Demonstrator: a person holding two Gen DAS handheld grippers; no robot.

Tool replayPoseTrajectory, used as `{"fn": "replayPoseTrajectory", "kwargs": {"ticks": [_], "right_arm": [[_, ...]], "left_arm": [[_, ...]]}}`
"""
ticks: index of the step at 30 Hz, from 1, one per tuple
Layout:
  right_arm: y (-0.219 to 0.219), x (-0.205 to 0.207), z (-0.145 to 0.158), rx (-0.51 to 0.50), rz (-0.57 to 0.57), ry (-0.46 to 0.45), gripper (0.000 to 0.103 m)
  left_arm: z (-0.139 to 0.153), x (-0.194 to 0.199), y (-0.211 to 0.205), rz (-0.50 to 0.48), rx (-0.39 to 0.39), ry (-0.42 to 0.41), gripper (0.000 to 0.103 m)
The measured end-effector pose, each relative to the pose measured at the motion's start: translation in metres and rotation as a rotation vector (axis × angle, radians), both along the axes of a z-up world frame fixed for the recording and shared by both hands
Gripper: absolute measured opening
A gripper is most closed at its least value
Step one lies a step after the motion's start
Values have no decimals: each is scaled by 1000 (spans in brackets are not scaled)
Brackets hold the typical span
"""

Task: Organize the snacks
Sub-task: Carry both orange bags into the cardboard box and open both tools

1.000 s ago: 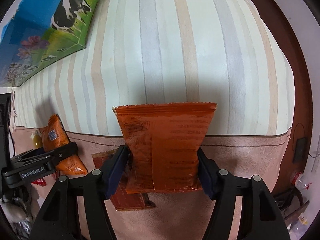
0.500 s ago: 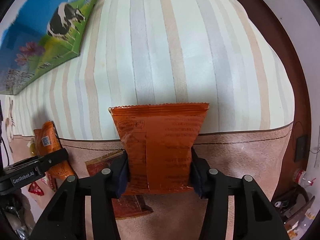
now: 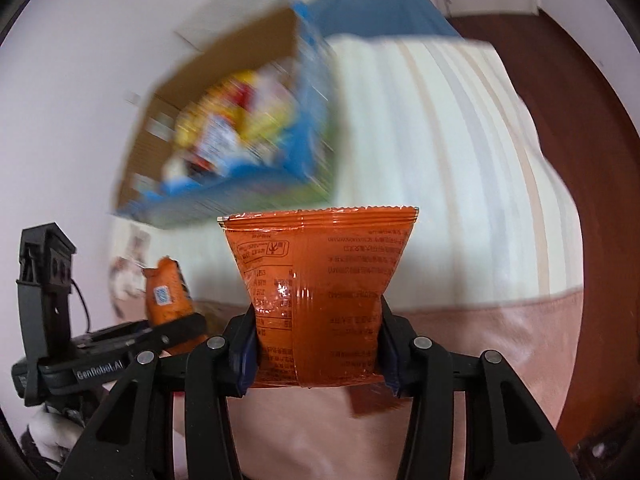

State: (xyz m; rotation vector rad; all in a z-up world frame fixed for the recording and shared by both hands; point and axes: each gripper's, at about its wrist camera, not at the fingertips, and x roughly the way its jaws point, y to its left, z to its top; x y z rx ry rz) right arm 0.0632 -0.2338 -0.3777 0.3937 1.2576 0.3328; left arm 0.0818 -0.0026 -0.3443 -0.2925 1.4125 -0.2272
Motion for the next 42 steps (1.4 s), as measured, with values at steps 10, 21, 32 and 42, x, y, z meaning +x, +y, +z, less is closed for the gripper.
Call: {"fn": "replayPoseTrajectory", "kwargs": {"ticks": [10, 21, 32, 42], "right_arm": [[66, 85, 91, 47, 2, -123, 51], [175, 164, 41, -16, 42, -10, 51], [223, 183, -21, -101, 117, 141, 96], [201, 169, -2, -294, 64, 48, 96]], "left_arm": [[95, 76, 56, -62, 47, -185, 52], [19, 165, 132, -64, 151, -52, 52], [-28, 184, 145, -69, 224, 10, 60], [-8, 171, 131, -30, 273, -98, 91]]}}
